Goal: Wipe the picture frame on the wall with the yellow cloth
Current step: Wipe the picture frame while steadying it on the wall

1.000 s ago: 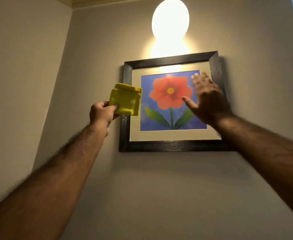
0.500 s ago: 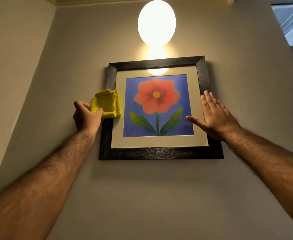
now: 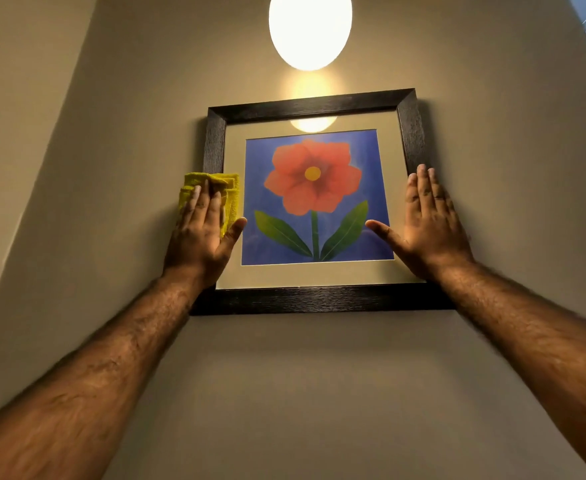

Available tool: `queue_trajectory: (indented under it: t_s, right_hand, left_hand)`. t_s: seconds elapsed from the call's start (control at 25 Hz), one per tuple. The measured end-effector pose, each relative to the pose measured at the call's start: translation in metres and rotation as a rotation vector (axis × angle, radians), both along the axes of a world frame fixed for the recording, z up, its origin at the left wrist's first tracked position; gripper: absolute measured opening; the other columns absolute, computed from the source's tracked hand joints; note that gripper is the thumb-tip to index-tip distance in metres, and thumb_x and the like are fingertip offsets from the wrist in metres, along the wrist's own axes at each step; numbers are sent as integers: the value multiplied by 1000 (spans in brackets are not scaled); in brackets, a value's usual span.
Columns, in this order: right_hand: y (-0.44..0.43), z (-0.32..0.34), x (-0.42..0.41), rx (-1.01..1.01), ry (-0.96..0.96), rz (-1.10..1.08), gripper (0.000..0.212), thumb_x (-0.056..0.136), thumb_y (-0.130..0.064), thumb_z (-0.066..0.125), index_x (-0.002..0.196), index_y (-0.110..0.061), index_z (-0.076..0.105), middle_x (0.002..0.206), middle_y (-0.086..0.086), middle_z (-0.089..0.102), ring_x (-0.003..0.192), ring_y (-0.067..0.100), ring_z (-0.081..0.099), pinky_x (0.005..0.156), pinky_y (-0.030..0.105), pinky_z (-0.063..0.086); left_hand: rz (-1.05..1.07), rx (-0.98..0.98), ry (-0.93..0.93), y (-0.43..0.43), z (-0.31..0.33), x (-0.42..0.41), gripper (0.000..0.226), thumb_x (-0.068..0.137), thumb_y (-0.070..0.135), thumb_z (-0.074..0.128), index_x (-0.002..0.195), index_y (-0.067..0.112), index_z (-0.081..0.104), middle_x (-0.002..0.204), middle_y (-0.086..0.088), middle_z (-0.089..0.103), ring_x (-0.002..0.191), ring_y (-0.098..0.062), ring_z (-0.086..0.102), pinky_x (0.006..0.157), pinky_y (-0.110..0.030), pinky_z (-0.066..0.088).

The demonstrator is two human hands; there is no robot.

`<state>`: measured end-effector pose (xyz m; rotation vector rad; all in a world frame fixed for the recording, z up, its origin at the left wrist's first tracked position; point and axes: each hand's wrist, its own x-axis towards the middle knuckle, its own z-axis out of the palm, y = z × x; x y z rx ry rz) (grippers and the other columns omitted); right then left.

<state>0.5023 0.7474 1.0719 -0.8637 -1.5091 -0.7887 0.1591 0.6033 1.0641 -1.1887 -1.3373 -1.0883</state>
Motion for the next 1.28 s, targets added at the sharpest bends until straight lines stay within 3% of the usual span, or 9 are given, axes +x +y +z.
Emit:
queue_trajectory:
  t_s: [0.08, 0.28, 0.4, 0.6, 0.76, 0.96, 1.12, 1.28]
  right_hand:
    - [5, 0, -1, 26, 7, -12, 118, 81, -90, 15, 160, -4, -2, 171, 12, -8, 159, 23, -7, 129, 39, 2]
    - [11, 0, -2, 76, -4, -24, 117, 83, -89, 13, 160, -3, 2, 171, 14, -4, 159, 25, -3, 129, 42, 6]
    - [12, 0, -3, 82, -18, -38, 116, 83, -89, 12, 160, -2, 3, 171, 14, -2, 159, 25, -2, 129, 43, 6]
    - [13, 1, -2, 97, -9, -32, 116, 83, -89, 11, 160, -3, 3, 171, 13, -3, 159, 24, -3, 129, 42, 6]
    - [14, 1, -3, 114, 1, -24, 116, 82, -89, 11, 160, -4, 4, 171, 13, -2, 159, 25, -1, 128, 41, 6]
    - [11, 0, -3, 108, -8, -25, 115, 83, -87, 14, 160, -3, 5, 171, 14, -1, 159, 26, 0, 129, 42, 7]
    - [10, 0, -2, 111, -12, -26, 115, 84, -87, 15, 160, -1, 6, 171, 16, 1, 159, 28, 2, 128, 44, 9]
    - [11, 0, -2, 111, -10, -28, 116, 83, -88, 14, 159, -1, 7, 170, 17, 2, 159, 28, 3, 128, 45, 11]
  left_hand:
    - [2, -14, 21, -3, -23, 1, 89, 95, 70, 14, 161, 11, 16, 172, -8, 8, 160, -22, 4, 129, -38, 6]
    - [27, -118, 56, -10, -122, -11, 87, 95, 73, 14, 162, 19, 6, 172, -1, -2, 159, -13, -5, 126, -24, -3]
    - [32, -108, 35, -8, -81, -8, 95, 89, 79, 5, 161, 18, -2, 172, -2, -6, 159, -15, -9, 127, -29, -3]
    - [27, -108, -38, -3, 55, 0, 107, 82, 85, 3, 161, 14, -5, 172, -6, -9, 158, -19, -11, 126, -34, -7]
    - [55, -89, -43, -1, 87, 2, 110, 79, 86, 1, 161, 13, -7, 172, -5, -9, 158, -19, -12, 127, -37, -6]
    - [10, -99, -20, -2, 14, 0, 108, 80, 85, -5, 160, 13, -7, 171, -5, -12, 158, -18, -15, 126, -33, -10]
    - [60, -158, -9, -6, -72, -1, 106, 80, 85, -8, 160, 15, -12, 164, 3, -29, 154, -12, -27, 124, -28, -14]
    - [103, -181, -8, -7, -56, -5, 108, 80, 87, -5, 159, 15, -14, 168, -2, -25, 155, -15, -26, 123, -28, -15]
